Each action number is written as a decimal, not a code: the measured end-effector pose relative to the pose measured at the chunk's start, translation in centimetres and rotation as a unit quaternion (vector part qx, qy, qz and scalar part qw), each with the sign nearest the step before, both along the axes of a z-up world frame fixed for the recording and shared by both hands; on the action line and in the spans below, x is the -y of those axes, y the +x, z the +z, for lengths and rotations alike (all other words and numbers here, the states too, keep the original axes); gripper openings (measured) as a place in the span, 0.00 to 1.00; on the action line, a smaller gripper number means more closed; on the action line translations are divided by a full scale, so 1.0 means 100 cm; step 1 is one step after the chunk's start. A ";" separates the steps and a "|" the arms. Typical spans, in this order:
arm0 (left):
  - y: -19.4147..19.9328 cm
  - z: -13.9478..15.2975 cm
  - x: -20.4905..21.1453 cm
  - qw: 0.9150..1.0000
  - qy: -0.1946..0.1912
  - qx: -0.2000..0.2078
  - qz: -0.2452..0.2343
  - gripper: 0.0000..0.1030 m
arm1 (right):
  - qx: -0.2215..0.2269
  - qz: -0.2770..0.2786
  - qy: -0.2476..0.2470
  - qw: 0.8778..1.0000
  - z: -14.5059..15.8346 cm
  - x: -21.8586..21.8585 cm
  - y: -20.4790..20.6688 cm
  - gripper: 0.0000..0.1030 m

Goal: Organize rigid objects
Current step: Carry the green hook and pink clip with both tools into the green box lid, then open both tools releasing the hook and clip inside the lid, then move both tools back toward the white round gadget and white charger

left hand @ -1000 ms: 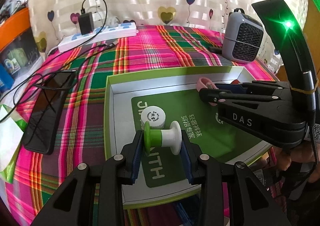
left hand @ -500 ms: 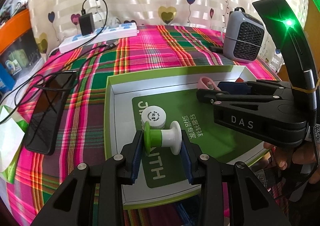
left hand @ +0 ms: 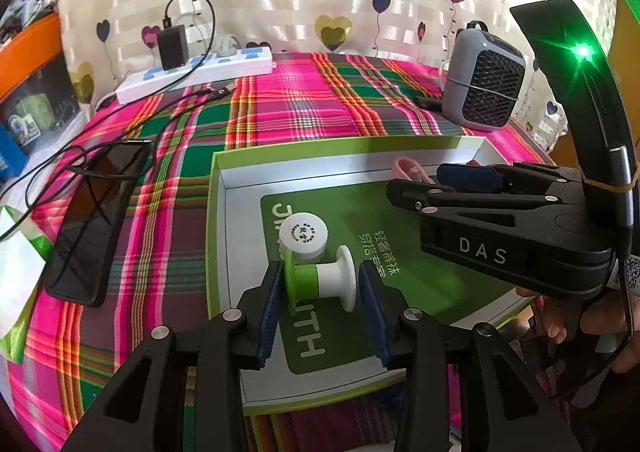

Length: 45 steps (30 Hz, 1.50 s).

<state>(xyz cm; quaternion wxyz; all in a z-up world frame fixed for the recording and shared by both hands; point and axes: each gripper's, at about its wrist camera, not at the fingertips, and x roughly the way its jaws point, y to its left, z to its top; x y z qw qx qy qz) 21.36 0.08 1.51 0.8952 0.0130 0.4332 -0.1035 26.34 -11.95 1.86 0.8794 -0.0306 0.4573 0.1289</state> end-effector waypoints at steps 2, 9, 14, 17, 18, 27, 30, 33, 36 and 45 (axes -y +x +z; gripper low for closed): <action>0.000 0.000 0.001 1.000 -0.001 0.001 0.001 0.37 | 0.001 0.000 0.000 1.000 0.000 0.000 -0.001 0.50; -0.004 0.003 -0.002 1.000 -0.005 0.005 0.008 0.38 | 0.007 -0.004 0.000 1.000 0.004 0.001 -0.006 0.50; -0.012 0.006 -0.007 1.000 -0.010 0.010 0.011 0.38 | 0.012 -0.007 0.006 1.000 0.007 0.003 -0.011 0.50; -0.018 0.009 -0.007 1.000 -0.009 0.015 0.012 0.39 | 0.015 -0.008 0.007 1.000 0.010 0.004 -0.016 0.50; -0.020 0.009 -0.008 1.000 -0.010 0.016 0.012 0.39 | 0.016 -0.008 0.009 1.000 0.010 0.005 -0.018 0.50; -0.041 0.021 -0.018 0.999 -0.028 0.031 0.022 0.39 | 0.034 -0.012 0.007 0.999 0.023 0.010 -0.040 0.50; -0.049 0.025 -0.022 0.999 -0.032 0.035 0.026 0.39 | 0.039 -0.014 0.008 0.999 0.027 0.013 -0.048 0.50; -0.057 0.027 -0.025 0.998 -0.036 0.037 0.028 0.39 | 0.044 -0.015 0.008 0.999 0.030 0.015 -0.058 0.50; -0.067 0.028 -0.029 0.998 -0.039 0.040 0.027 0.39 | 0.048 -0.016 0.013 0.999 0.032 0.018 -0.068 0.50; -0.094 0.028 -0.038 0.997 -0.055 0.041 0.028 0.39 | 0.061 -0.021 0.017 0.998 0.036 0.032 -0.102 0.50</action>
